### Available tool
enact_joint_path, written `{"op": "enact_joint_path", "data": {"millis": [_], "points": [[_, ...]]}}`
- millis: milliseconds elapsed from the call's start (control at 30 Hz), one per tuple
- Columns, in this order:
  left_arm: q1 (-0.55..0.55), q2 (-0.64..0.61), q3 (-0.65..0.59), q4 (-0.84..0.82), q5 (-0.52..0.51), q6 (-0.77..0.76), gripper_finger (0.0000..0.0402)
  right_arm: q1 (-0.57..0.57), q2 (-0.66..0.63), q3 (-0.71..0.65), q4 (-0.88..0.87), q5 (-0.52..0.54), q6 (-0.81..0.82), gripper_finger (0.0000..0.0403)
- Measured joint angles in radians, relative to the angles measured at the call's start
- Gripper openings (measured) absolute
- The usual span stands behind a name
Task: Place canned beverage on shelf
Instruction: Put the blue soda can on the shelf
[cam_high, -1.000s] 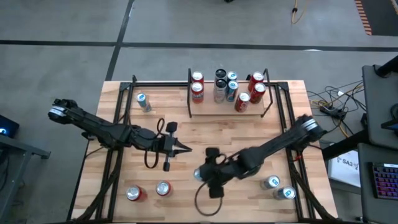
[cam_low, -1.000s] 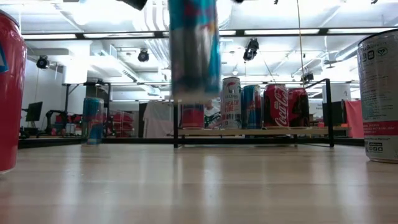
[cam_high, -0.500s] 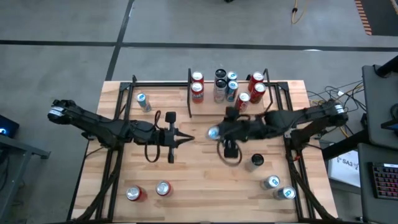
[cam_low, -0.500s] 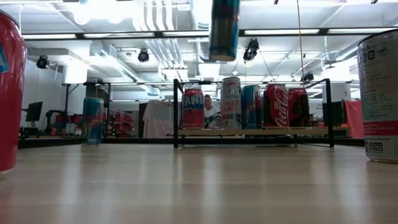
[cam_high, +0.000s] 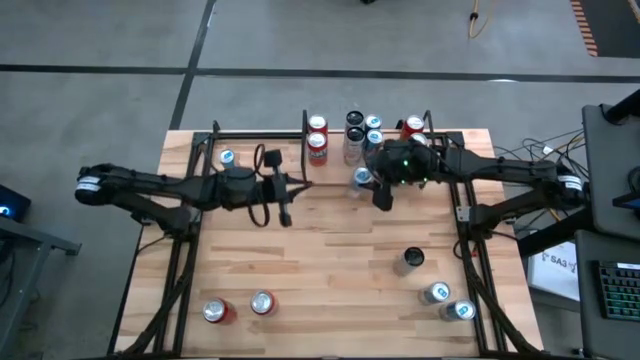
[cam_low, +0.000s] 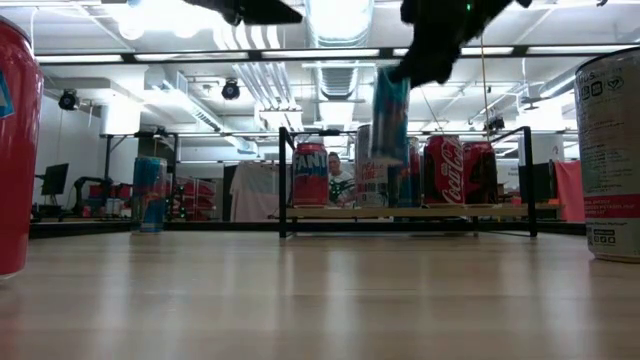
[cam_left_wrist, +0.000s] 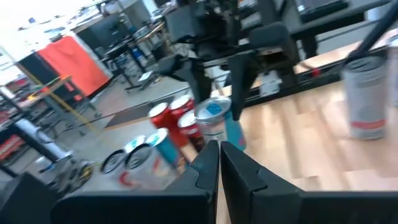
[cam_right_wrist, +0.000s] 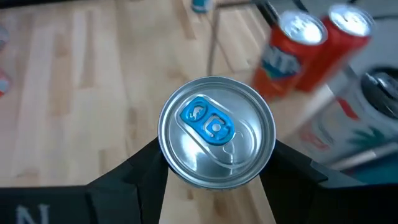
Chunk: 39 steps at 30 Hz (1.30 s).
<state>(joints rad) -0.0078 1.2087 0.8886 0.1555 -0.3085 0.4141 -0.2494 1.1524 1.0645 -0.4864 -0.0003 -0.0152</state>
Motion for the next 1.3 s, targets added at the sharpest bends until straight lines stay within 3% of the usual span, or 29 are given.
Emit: {"op": "enact_joint_path", "data": {"millis": [400,667,1300], "points": [[0.17,0.001,-0.014,-0.002,0.065,0.011,0.0,-0.099,0.037,-0.053,-0.001,0.071,0.046,0.0201],[0.182,0.002,-0.027,-0.002,0.065,0.023,0.0,-0.098,0.075,-0.054,0.015,0.16,0.086,0.0201],[0.182,0.002,-0.027,-0.002,0.055,0.064,0.0,-0.103,0.088,-0.054,0.028,0.186,0.076,0.0201]]}}
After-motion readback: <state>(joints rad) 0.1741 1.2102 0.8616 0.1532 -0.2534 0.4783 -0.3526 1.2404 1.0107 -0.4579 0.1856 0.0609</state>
